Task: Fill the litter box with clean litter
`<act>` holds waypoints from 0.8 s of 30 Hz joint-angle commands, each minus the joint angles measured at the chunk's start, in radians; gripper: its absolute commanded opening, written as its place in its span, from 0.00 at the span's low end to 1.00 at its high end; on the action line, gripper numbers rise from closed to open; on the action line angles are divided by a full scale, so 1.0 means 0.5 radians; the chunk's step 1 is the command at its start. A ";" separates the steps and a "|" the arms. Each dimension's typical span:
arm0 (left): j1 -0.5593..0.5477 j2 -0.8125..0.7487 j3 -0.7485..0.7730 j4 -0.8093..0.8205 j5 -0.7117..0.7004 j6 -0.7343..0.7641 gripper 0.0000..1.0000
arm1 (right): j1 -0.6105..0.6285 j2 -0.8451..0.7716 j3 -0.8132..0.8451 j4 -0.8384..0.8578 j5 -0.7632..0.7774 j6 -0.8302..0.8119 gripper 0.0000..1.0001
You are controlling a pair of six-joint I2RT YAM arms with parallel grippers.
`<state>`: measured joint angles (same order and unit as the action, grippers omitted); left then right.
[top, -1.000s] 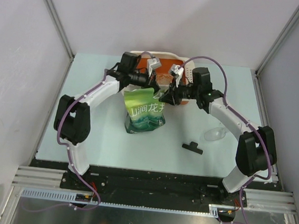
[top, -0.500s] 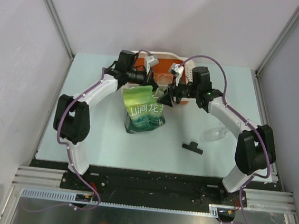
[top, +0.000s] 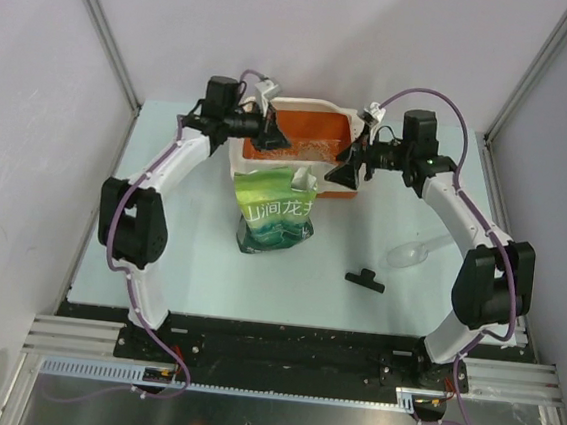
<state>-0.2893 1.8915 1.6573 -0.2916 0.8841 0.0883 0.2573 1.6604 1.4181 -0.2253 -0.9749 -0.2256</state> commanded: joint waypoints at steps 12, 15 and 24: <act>0.223 -0.359 -0.007 -0.352 -0.176 0.219 0.29 | 0.099 0.057 0.060 -0.283 -0.391 -0.696 0.87; 0.198 -0.313 0.011 -0.359 -0.182 0.198 0.28 | 0.108 0.115 0.048 -0.170 -0.351 -0.669 0.88; 0.094 -0.218 0.026 -0.356 -0.170 0.237 0.27 | 0.145 0.161 0.045 0.037 -0.364 -0.539 0.67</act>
<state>-0.2195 1.7573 1.6623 -0.4606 0.7830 0.1699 0.3134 1.7527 1.4181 -0.2516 -1.1549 -0.4839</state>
